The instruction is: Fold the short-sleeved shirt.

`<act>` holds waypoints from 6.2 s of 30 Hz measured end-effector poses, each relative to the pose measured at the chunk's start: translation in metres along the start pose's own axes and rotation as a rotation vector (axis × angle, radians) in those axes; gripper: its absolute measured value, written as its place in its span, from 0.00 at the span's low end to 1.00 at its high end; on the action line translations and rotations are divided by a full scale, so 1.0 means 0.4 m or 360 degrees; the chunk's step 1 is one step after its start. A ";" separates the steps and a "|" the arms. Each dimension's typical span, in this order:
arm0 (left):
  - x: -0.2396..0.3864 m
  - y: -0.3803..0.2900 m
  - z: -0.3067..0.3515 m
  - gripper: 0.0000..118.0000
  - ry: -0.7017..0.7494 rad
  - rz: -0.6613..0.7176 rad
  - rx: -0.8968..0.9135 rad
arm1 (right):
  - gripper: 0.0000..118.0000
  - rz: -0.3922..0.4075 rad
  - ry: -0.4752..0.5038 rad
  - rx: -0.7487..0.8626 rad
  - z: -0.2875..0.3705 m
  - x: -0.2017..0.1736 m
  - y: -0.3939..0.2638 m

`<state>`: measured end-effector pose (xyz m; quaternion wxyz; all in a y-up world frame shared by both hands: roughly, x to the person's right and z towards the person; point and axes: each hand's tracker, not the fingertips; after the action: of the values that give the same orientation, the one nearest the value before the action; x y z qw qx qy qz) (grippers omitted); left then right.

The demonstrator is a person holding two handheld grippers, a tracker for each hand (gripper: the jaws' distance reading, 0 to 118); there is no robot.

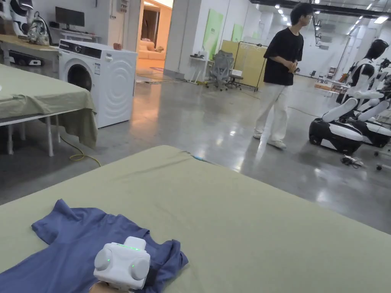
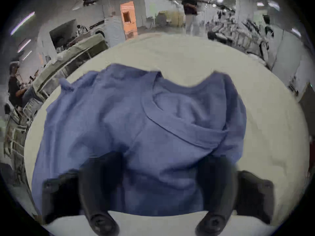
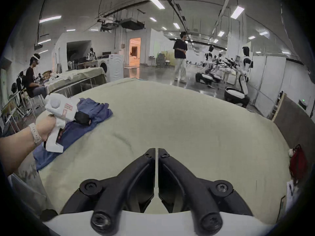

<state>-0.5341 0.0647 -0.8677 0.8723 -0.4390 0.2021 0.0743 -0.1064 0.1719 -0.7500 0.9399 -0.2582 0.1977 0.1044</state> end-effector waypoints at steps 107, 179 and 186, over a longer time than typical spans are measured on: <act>0.518 -0.120 0.394 0.03 -0.0367 -0.0618 0.0269 | 0.85 -0.0351 -0.0332 -0.0608 0.038 0.944 -0.458; 0.135 -0.453 0.531 0.02 -0.0559 -0.0512 0.0115 | 0.13 -0.0516 -0.0396 -0.0448 0.540 0.755 -0.541; 0.151 -0.466 0.646 1.00 -0.0363 -0.0644 0.0386 | 0.75 -0.0303 -0.0544 -0.0391 0.586 0.728 -0.516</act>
<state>-0.3479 0.1549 -0.6181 0.9328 -0.3516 0.0178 -0.0774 0.2917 0.1484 -0.5973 0.9268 -0.3667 -0.0039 0.0806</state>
